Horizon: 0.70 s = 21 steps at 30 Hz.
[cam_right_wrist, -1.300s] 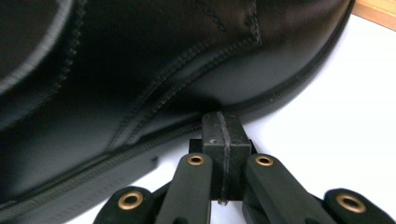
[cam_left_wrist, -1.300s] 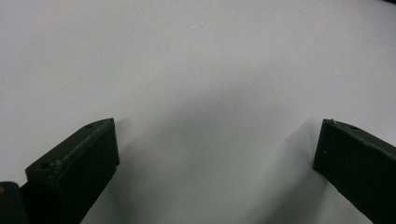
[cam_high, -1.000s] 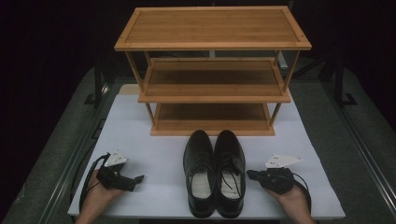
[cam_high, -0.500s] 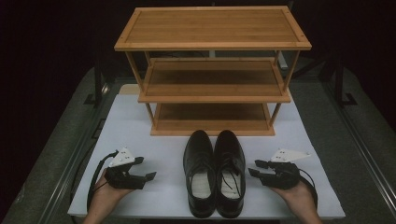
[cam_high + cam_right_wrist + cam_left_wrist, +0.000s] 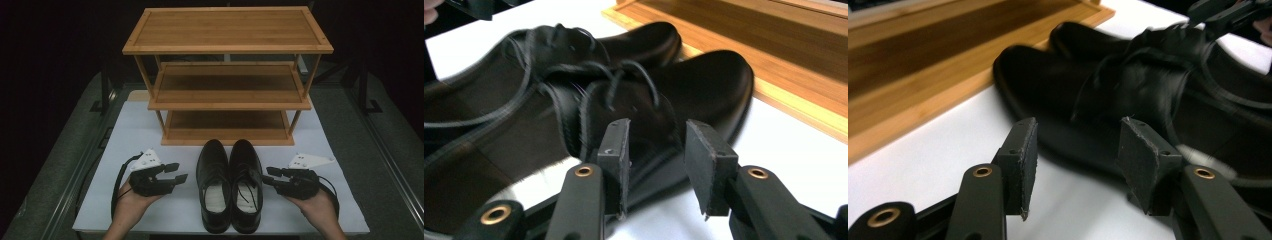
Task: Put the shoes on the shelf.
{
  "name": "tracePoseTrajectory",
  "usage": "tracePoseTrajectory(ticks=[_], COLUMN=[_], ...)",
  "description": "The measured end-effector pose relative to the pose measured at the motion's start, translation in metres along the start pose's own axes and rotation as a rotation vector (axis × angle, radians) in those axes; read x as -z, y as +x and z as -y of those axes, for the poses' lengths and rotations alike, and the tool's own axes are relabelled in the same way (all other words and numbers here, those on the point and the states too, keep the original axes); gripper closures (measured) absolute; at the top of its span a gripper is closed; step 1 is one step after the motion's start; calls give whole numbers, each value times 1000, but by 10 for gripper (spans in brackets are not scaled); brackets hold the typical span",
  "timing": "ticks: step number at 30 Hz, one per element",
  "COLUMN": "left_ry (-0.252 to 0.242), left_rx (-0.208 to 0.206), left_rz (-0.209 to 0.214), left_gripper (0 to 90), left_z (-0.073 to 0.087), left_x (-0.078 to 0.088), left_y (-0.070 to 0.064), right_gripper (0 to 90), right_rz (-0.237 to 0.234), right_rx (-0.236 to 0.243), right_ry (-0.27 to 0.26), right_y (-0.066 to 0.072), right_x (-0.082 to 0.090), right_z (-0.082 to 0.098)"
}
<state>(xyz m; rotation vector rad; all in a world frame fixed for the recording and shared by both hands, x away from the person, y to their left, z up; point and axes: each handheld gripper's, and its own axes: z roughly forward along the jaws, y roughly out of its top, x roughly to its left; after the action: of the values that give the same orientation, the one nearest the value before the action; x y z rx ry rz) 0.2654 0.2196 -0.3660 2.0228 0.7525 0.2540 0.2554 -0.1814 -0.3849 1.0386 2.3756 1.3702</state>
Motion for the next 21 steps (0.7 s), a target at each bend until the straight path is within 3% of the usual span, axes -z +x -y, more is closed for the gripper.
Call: tracePoseTrajectory(ticks=[10,21], left_ry=[7,27], left_rx=[-46,-39], left_rz=[59,86], left_gripper=[495,488], left_z=[-20,-21], left_x=[-26,-47], left_y=[-20,-25], right_gripper=[589,574], right_rz=[-60,-72], right_rx=[5,13], right_ry=[-17,4], right_y=[11,16], right_x=[-3,-17], right_z=[-16,-20])
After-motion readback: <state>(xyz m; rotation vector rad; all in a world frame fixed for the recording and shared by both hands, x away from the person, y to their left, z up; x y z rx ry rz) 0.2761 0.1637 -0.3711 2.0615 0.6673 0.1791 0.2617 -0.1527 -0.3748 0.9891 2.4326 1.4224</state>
